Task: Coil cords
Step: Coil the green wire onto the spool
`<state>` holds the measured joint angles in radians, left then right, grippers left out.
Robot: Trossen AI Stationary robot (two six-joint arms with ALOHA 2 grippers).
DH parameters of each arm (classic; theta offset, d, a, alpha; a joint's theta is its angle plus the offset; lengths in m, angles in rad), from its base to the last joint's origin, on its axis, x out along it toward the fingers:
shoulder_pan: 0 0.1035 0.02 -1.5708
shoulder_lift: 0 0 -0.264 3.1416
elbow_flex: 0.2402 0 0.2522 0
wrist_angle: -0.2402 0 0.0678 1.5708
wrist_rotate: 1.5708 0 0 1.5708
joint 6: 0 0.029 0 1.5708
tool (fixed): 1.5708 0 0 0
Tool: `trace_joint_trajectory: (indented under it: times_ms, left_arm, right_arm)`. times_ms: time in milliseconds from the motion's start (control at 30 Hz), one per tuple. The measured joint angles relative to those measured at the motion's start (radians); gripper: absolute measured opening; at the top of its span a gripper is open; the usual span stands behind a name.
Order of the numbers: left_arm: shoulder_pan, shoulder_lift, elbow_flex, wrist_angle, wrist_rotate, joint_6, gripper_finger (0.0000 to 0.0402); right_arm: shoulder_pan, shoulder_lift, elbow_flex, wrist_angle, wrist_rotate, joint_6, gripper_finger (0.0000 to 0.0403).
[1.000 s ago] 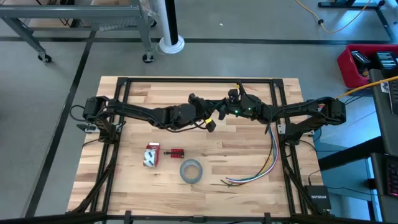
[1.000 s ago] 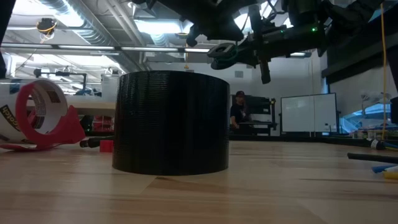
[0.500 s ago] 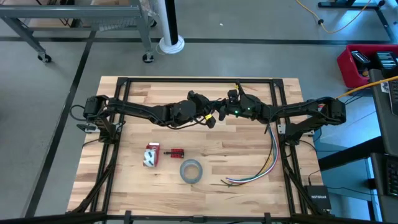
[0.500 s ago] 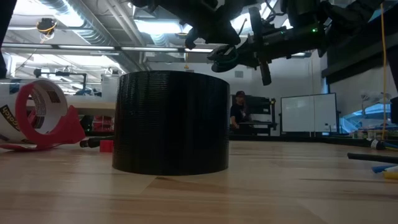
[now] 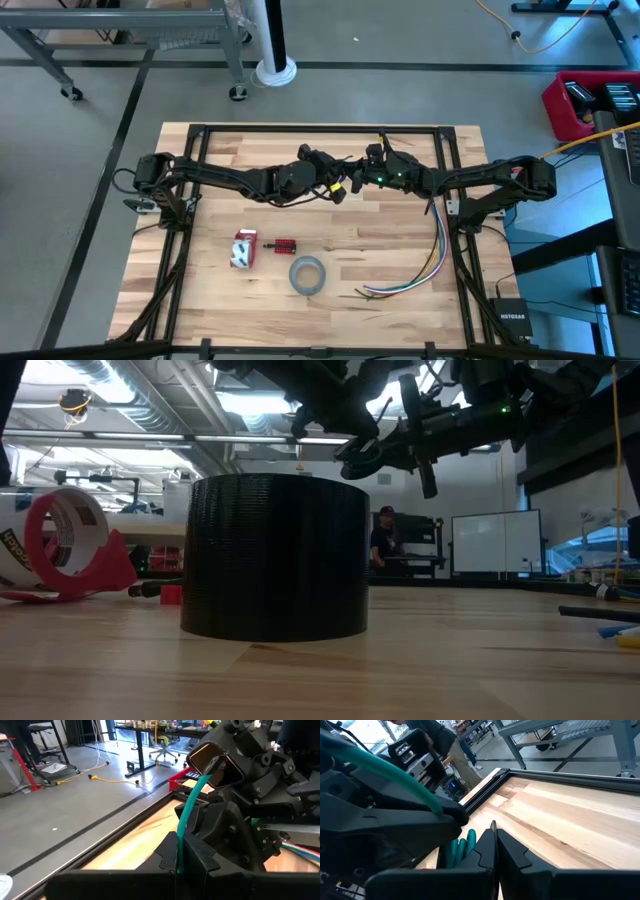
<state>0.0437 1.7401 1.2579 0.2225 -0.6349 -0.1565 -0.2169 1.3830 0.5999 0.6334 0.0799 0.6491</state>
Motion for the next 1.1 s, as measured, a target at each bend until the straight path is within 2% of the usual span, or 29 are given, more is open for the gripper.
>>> trace_joint_trajectory:
  times_ms: [267,467,700,1000,1100]
  left_arm:
    - [0.0,-0.006,0.0,-0.007,0.004,0.008,0.0008]
    - [0.013,-0.008,0.0,-0.012,0.101,0.034,0.0008]
    - [0.018,-0.008,0.001,-0.026,0.114,0.034,0.0009]
    - [0.03,-0.011,0.004,-0.042,0.103,0.005,0.0086]
    - [0.038,-0.011,0.004,-0.047,0.103,-0.016,0.0097]
  right_arm:
    - [0.0,0.0,0.0,0.004,-0.003,0.0,0.0005]
    - [0.0,0.0,-0.002,0.004,-0.009,-0.001,0.0005]
    - [0.001,0.001,-0.002,0.003,-0.01,-0.001,0.0005]
    - [0.003,0.002,-0.004,-0.002,-0.023,-0.003,0.0005]
    - [0.003,0.002,-0.004,-0.001,-0.028,-0.003,0.0005]
